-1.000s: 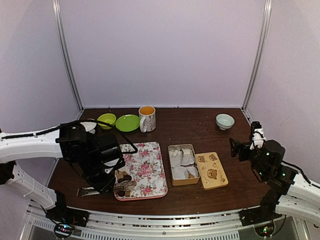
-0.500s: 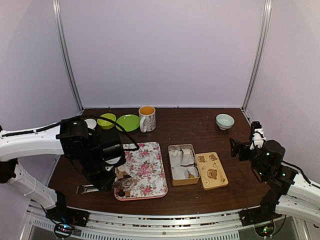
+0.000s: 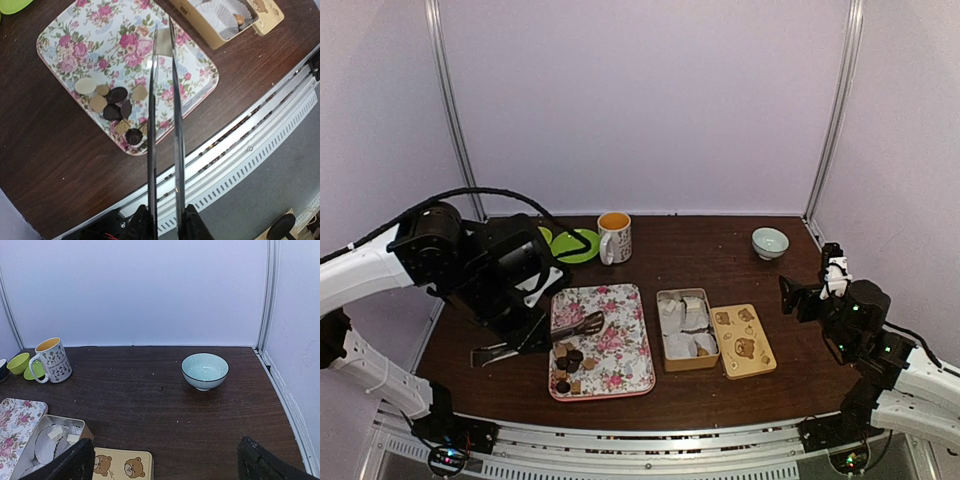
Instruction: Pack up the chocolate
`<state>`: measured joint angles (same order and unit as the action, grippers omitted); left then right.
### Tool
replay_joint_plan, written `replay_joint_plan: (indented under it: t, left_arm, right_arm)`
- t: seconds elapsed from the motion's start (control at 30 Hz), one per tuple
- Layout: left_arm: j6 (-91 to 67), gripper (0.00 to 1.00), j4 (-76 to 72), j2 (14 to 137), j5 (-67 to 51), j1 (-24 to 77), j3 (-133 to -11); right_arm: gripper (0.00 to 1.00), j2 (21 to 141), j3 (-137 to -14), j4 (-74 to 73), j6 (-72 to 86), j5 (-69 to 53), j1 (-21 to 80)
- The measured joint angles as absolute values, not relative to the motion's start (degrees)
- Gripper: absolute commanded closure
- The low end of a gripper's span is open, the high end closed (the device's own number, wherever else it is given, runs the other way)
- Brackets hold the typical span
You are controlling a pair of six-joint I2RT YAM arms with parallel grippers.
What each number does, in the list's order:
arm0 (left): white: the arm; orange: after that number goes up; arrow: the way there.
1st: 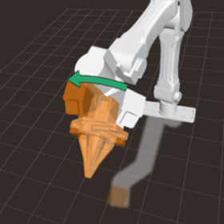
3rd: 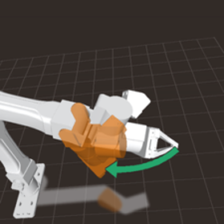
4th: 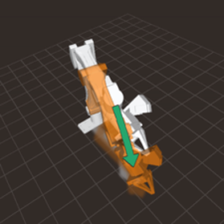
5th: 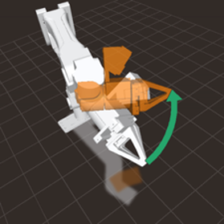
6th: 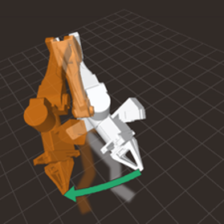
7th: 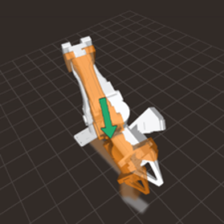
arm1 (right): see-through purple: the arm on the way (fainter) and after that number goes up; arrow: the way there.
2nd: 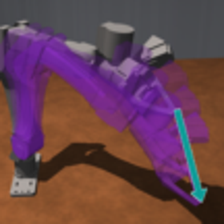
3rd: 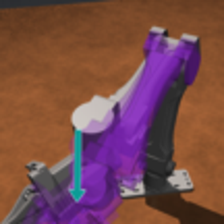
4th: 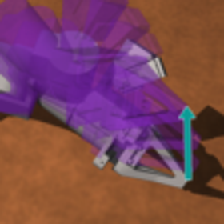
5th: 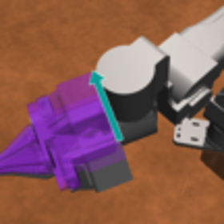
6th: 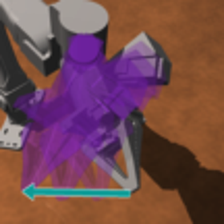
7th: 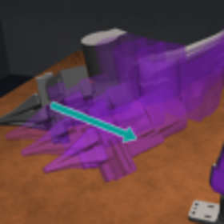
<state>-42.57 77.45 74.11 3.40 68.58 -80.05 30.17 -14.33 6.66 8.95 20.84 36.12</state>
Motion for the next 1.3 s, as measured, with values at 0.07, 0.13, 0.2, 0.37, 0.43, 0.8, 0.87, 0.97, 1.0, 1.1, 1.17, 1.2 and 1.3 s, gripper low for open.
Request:
replay_joint_plan:
  t: [0.07, 0.13, 0.2, 0.37, 0.43, 0.8, 0.87, 0.97, 1.0, 1.1, 1.17, 1.2, 1.3]
  left_arm:
    - [-42.54, 0.78, 74.19, 74.54, 3.42, 68.60, -80.42]
    - [-42.48, 0.77, 70.70, 75.44, 3.44, 68.58, -81.01]
    - [-42.11, 0.77, 66.65, 76.64, 3.51, 68.60, -81.38]
    - [-41.63, 0.78, 58.67, 80.84, 3.44, 68.58, -81.41]
    - [-41.60, 0.78, 55.16, 82.98, 3.14, 68.58, -81.14]
    - [-41.50, 0.78, 46.61, 93.41, 1.80, 68.64, -79.33]
    - [-41.52, 0.77, 46.35, 94.96, 1.48, 68.77, -78.52]
    - [-41.52, 0.75, 46.33, 96.03, 1.17, 69.19, -77.52]
    - [-41.52, 0.74, 46.33, 96.23, 1.06, 69.36, -77.34]
    - [-41.50, 0.74, 46.26, 96.38, 0.89, 69.80, -77.21]
    - [-41.52, 0.74, 46.11, 96.38, 0.62, 69.89, -77.21]
    - [-41.52, 0.74, 46.04, 96.40, 0.47, 69.97, -77.21]
    - [-41.52, 0.73, 45.89, 96.47, -0.05, 70.04, -77.21]
  right_arm:
    - [0.00, 30.20, -14.33, 6.68, 8.95, 20.84, 36.12]
    - [0.00, 30.30, -14.33, 6.66, 8.95, 20.84, 36.12]
    - [0.00, 30.37, -14.33, 6.68, 8.95, 20.84, 36.12]
    - [0.00, 30.59, -14.33, 6.66, 8.93, 20.82, 36.12]
    - [0.00, 30.59, -14.33, 6.68, 8.95, 20.82, 36.12]
    - [0.00, 30.61, -14.33, 6.68, 8.95, 20.82, 36.12]
    - [0.00, 30.59, -14.33, 6.68, 8.95, 20.82, 36.12]
    - [0.00, 30.59, -14.33, 6.68, 8.95, 20.82, 36.12]
    - [0.00, 30.59, -14.33, 6.66, 8.95, 20.82, 36.12]
    - [0.00, 30.59, -14.33, 6.68, 8.95, 20.82, 36.12]
    - [0.00, 30.59, -14.33, 6.66, 8.95, 20.82, 36.12]
    - [0.00, 30.59, -14.33, 6.66, 8.95, 20.82, 36.12]
    - [0.00, 30.55, -14.33, 6.66, 8.95, 20.82, 36.12]
